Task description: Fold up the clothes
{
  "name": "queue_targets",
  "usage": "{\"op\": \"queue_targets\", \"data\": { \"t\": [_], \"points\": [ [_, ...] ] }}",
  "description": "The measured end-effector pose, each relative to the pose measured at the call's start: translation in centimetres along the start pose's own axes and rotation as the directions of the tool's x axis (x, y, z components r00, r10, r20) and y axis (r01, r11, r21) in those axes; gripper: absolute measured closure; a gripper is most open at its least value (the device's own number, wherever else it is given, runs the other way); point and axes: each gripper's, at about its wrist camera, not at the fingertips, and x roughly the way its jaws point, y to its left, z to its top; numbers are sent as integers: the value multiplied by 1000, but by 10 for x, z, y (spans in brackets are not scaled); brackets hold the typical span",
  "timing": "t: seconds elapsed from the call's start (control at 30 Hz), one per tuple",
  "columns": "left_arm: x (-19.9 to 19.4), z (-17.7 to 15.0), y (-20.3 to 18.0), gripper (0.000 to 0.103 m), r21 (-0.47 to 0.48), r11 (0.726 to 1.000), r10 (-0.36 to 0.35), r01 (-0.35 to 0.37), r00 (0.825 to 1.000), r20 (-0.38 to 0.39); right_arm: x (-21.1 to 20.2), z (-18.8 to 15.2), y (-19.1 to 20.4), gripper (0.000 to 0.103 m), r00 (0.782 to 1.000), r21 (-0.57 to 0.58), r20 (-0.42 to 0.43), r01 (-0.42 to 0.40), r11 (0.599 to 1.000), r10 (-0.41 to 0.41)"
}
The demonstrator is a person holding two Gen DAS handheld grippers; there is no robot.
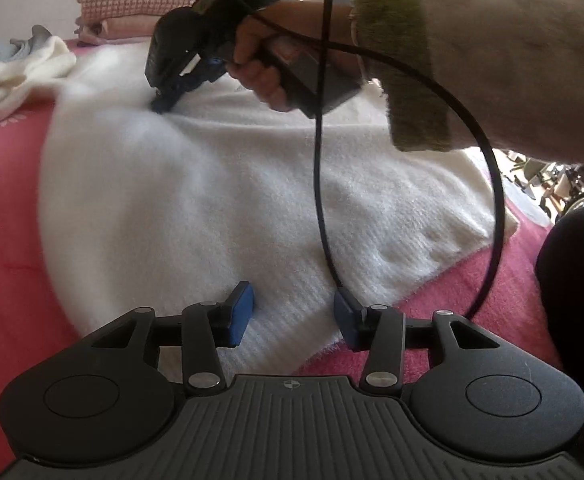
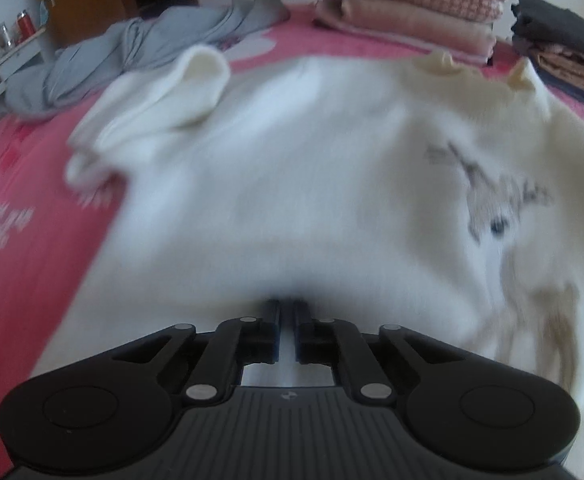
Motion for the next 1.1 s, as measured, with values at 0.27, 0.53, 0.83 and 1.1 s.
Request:
{"op": "queue_targets", "data": {
  "t": [0.27, 0.53, 0.83, 1.1],
  "points": [
    [3, 0, 2, 49, -1, 1000, -23, 23, 1000, -3, -50, -4, -3, 86, 977, -11, -35, -210, 978, 210],
    [3, 1, -1, 44, 12, 1000, -26, 26, 1000, -6, -8, -9, 49, 80, 974, -169, -136, -205, 964, 184],
    [2, 2, -7, 43, 15, 1000, 6, -6, 1000, -19, -30, 7, 16, 79, 986, 3, 2, -169, 986, 169],
    [3, 6, -8, 34, 14, 1000, 0, 0, 999, -36, -87, -5, -57, 75, 996, 169, 45, -86, 982, 80]
  ]
}}
